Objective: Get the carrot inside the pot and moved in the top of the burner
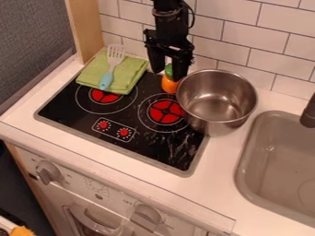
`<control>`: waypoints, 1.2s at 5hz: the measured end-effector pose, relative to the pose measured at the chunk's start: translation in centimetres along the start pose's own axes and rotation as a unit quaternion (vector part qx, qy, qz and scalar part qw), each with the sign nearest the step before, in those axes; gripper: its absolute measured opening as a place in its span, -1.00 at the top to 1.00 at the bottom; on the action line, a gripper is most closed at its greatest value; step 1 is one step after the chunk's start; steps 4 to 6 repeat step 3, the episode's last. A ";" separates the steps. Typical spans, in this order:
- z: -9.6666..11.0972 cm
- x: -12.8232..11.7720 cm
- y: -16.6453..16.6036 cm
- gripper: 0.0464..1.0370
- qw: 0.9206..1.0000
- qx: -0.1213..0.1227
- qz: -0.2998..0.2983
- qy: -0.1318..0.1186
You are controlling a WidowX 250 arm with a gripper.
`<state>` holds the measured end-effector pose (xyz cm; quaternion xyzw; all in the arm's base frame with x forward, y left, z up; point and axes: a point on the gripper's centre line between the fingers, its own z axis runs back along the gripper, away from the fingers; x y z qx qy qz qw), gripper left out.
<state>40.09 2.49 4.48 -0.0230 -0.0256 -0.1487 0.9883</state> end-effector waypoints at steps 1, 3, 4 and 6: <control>-0.1 -0.4 0.0 -0.96 1.000 -0.004 -0.005 0.004; 4.1 -1.0 -0.1 -0.94 0.999 0.023 0.005 -0.031; 4.1 -1.0 -0.1 -0.94 0.999 0.023 0.005 -0.031; 4.1 -1.0 -0.1 -0.94 0.999 0.023 0.005 -0.031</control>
